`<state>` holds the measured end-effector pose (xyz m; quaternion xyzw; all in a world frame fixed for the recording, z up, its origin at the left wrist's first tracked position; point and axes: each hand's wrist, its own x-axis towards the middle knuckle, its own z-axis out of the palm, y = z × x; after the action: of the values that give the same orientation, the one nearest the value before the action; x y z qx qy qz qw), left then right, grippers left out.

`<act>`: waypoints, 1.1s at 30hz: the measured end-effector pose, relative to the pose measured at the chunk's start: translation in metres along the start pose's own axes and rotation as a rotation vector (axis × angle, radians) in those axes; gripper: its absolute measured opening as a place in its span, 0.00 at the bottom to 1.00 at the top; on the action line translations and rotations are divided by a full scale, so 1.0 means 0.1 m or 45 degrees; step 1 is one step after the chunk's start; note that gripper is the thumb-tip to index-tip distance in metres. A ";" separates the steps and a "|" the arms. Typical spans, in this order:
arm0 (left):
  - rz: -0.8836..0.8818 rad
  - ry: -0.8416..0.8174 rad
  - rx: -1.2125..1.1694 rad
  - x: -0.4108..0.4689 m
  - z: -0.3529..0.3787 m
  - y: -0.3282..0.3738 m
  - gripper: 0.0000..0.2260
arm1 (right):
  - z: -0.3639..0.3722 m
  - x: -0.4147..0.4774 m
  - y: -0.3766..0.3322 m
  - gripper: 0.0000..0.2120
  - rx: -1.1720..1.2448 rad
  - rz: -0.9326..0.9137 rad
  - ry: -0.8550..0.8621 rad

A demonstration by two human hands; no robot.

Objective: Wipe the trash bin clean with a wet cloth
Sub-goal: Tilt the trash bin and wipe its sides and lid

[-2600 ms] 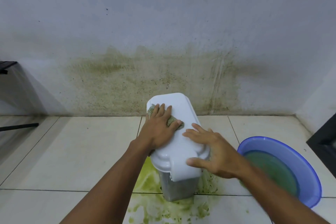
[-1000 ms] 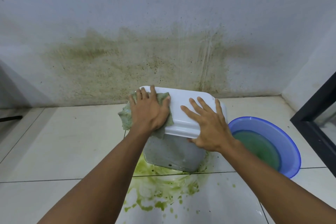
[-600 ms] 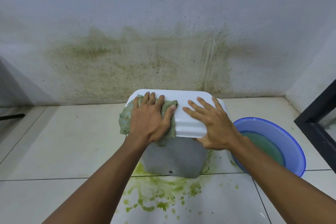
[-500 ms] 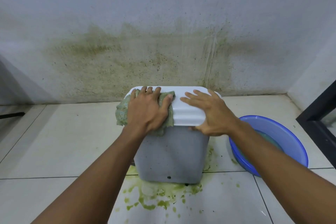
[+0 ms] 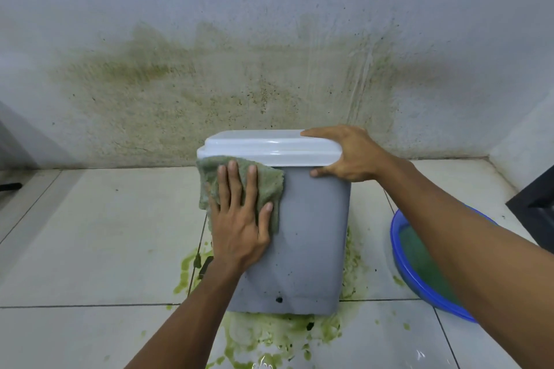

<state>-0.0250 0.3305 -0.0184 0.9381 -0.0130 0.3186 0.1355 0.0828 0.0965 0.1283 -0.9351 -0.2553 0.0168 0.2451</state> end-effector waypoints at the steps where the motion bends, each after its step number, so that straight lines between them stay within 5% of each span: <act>1: -0.015 -0.045 0.001 -0.07 0.07 -0.02 0.32 | 0.00 0.03 0.02 0.38 0.011 0.014 -0.006; 7: 0.065 -0.075 0.087 -0.20 0.28 -0.04 0.33 | 0.01 0.13 0.13 0.36 0.063 0.045 -0.015; 11: -0.117 -0.028 0.051 0.12 0.37 0.16 0.35 | 0.04 0.17 0.15 0.35 0.086 0.077 0.008; 17: 0.201 -0.158 0.034 -0.45 0.51 0.29 0.33 | 0.06 0.19 0.20 0.34 0.122 0.090 0.028; 19: 0.076 -0.132 0.009 -0.41 0.47 0.19 0.33 | 0.08 0.20 0.20 0.34 0.121 0.091 0.028; 24: -0.667 0.045 -0.287 0.25 0.38 0.43 0.34 | 0.09 0.17 0.21 0.35 0.110 0.105 0.038; 26: -0.542 0.056 -0.286 0.35 0.42 0.70 0.34 | 0.09 0.16 0.21 0.34 0.131 0.095 0.047; 30: 0.101 -0.069 -0.189 -0.01 0.53 0.85 0.33 | 0.08 0.14 0.21 0.33 0.139 0.065 0.061; 33: 0.036 -0.067 -0.163 -0.19 0.47 0.47 0.34 | 0.09 0.12 0.21 0.34 0.137 0.096 0.075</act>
<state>-0.0171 0.2714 -0.0539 0.9353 -0.0502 0.2941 0.1903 0.1015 0.0907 0.1112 -0.9297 -0.2112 0.0123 0.3016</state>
